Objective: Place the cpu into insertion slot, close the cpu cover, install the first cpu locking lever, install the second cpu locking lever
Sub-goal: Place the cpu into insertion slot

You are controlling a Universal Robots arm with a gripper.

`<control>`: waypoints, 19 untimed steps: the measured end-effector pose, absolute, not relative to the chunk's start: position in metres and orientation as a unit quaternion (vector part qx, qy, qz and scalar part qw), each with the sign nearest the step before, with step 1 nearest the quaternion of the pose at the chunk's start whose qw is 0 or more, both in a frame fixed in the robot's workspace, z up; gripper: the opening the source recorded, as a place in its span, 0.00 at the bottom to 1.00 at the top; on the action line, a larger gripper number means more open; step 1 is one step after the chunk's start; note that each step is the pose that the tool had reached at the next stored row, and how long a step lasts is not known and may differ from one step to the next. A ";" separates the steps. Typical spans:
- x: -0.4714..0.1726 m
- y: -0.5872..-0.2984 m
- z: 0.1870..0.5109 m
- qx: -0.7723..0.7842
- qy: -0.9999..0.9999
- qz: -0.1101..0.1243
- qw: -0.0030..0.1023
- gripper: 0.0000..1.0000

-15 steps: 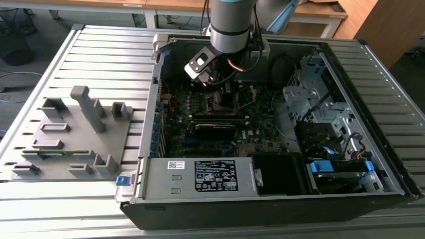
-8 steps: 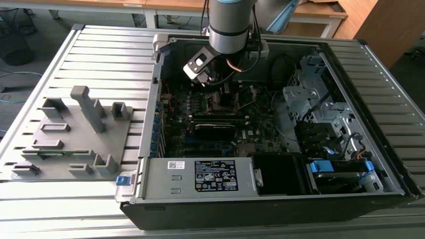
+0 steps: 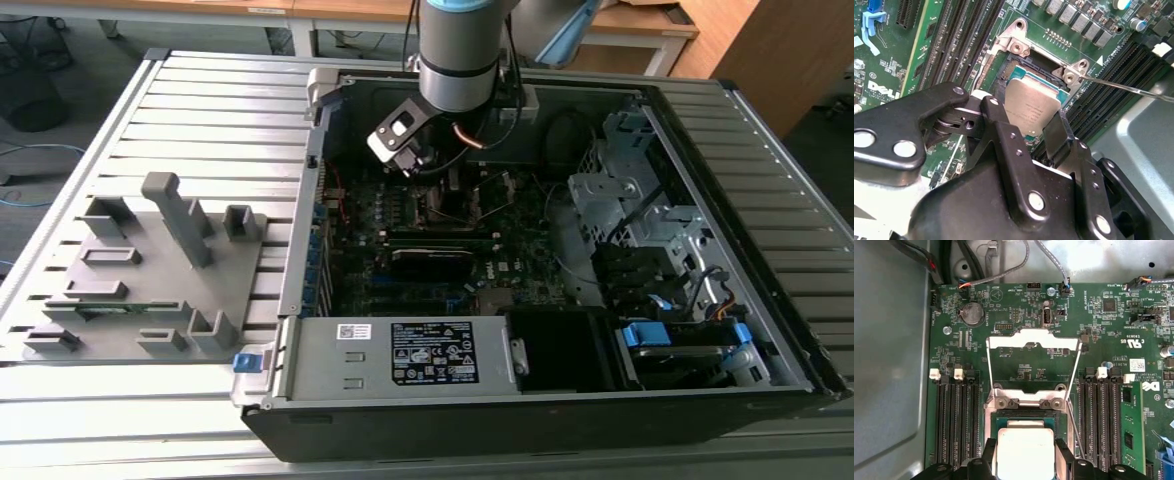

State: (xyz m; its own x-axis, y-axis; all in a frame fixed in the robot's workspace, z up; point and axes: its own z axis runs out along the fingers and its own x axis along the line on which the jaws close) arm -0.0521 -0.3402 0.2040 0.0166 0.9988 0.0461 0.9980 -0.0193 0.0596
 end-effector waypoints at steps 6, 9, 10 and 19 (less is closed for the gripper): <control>-0.052 -0.340 0.204 0.718 0.696 0.036 0.006 0.54; -0.052 -0.340 0.203 0.718 0.696 0.036 0.006 0.54; -0.052 -0.341 0.203 0.717 0.696 0.036 0.006 0.54; -0.052 -0.342 0.203 0.717 0.696 0.035 0.008 0.54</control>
